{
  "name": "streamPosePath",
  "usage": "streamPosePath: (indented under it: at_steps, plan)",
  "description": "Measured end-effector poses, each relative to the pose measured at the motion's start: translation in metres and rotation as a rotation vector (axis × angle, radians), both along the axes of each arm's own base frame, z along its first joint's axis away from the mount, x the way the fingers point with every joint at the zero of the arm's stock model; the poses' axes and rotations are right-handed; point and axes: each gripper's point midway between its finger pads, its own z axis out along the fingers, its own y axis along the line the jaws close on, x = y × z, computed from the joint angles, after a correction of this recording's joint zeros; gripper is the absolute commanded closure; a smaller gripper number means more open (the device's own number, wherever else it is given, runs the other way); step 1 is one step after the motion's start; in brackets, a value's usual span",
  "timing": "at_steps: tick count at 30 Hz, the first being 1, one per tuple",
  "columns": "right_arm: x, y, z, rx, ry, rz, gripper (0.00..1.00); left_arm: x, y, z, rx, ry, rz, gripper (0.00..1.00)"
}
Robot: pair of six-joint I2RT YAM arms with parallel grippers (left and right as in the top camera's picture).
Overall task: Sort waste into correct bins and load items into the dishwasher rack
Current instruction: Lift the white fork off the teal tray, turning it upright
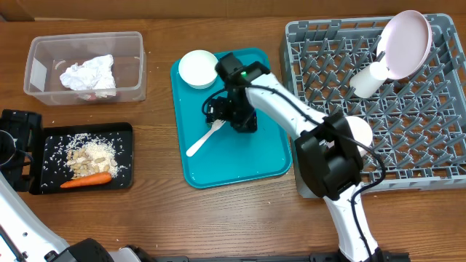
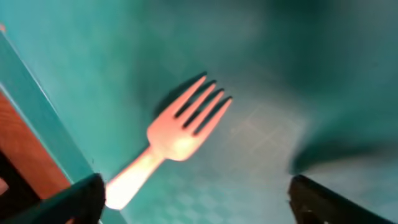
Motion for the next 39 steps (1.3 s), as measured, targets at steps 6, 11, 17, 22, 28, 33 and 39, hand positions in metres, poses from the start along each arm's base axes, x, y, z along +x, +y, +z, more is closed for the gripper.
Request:
streamPosePath:
  at_steps: [6, 11, 17, 22, 28, 33, 39]
  plan:
    - [-0.011, 0.02, -0.005, -0.105, -0.061, -0.116, 0.0, 0.0, 0.0, 0.0, 0.0, 0.0, 0.0, 0.0]
    - [-0.009, 0.019, -0.006, -0.17, -0.105, -0.228, 0.0, 0.0, 0.0, 0.0, 0.0, 0.0, 0.0, 0.0]
    - [0.006, 0.009, -0.015, -0.218, -0.145, -0.332, 0.02, 0.0, 0.0, 0.0, 0.0, 0.0, 0.0, 0.0]
    - [0.013, 0.007, -0.019, -0.24, -0.167, -0.36, 0.17, 0.0, 0.0, 0.0, 0.0, 0.0, 0.0, 0.0]
    - [0.011, 0.001, -0.02, -0.273, -0.162, -0.365, 0.27, 0.0, 0.0, 0.0, 0.0, 0.0, 0.0, 0.0]
    - [0.002, -0.006, -0.022, -0.316, -0.144, -0.354, 0.34, 0.0, 0.0, 0.0, 0.0, 0.0, 0.0, 0.0]
    - [-0.007, 0.0, -0.023, -0.358, -0.177, -0.325, 0.36, 0.0, 0.0, 0.0, 0.0, 0.0, 0.0, 0.0]
